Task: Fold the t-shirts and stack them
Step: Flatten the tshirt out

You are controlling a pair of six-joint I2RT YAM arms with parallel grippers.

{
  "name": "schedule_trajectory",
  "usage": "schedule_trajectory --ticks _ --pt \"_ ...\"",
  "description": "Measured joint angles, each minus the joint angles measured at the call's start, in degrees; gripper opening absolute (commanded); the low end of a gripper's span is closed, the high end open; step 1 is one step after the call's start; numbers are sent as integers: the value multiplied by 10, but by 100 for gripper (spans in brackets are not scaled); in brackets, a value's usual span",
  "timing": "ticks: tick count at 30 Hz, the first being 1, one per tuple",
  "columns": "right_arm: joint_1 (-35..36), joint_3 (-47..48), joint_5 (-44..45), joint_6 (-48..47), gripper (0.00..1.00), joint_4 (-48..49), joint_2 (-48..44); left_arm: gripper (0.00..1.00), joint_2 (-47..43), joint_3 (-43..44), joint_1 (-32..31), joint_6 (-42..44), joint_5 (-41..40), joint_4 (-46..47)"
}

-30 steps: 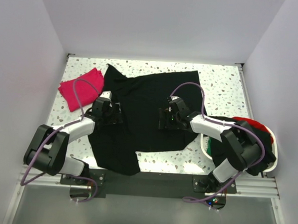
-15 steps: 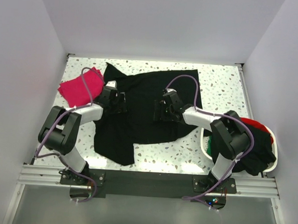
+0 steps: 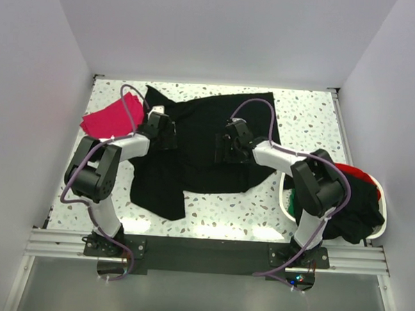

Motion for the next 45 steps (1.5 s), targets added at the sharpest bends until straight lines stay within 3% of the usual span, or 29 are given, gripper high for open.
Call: schedule_trajectory --ticks 6,11,18,30,45 --pt "-11 -2 44 -13 83 -51 -73 97 -9 -1 0 4 -11 -21" --pt "-37 -21 73 -19 69 -59 -114 97 -36 -14 2 14 -14 -28" --pt "-74 -55 86 -24 59 -73 -102 97 -64 -22 3 15 -13 -28" --pt "-75 -56 102 -28 47 -73 -43 97 -69 -35 3 17 -8 -28" --pt "-83 -52 120 -28 26 -76 -41 97 -71 -36 4 25 -7 -28"
